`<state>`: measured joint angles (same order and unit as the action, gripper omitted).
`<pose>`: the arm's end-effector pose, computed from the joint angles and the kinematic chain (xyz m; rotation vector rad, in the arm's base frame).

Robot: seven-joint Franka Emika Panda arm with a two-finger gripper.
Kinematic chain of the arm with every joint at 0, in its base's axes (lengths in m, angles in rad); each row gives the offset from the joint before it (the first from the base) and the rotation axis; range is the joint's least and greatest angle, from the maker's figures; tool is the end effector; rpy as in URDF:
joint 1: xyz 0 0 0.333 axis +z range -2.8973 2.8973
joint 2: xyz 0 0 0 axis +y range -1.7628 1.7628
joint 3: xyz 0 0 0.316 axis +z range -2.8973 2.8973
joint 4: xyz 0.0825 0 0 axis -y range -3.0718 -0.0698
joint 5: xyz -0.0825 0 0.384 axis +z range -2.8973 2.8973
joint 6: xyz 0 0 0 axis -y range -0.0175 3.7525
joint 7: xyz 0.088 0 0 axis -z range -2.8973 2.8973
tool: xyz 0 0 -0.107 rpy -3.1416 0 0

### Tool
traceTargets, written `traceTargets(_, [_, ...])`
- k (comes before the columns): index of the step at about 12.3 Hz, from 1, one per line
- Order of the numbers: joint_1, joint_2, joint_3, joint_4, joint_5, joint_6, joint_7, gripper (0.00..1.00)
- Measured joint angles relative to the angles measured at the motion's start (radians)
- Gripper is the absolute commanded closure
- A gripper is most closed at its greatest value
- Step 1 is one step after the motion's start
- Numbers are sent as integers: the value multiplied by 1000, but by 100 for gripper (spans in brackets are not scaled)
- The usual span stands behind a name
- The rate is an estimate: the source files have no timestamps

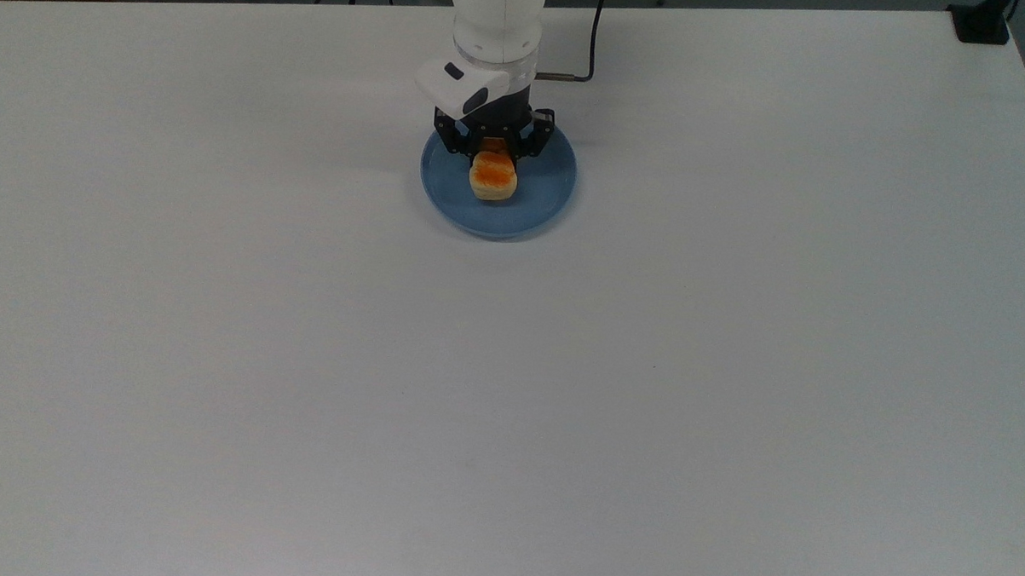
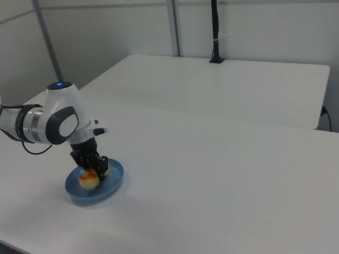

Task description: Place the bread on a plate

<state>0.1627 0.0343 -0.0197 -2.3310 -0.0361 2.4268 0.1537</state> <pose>0.5104 0.0734 0.3284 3.1241 0.0248 0.1008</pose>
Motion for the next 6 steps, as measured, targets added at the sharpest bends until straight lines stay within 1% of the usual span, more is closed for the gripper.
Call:
traceTargets(1, [0,5,0,-1,0,0,-6,45])
traceTargets(2, [2,13,0,-1,0,0,-8,42])
traceTargets(3, [5,22,0,-1,0,0,-8,33])
traceTargets(4, [10,34,0,2,0,0,-8,21])
traceTargets(5, [12,42,0,9,0,0,-8,0])
traceTargets(6, [12,43,0,19,0,0,-8,0])
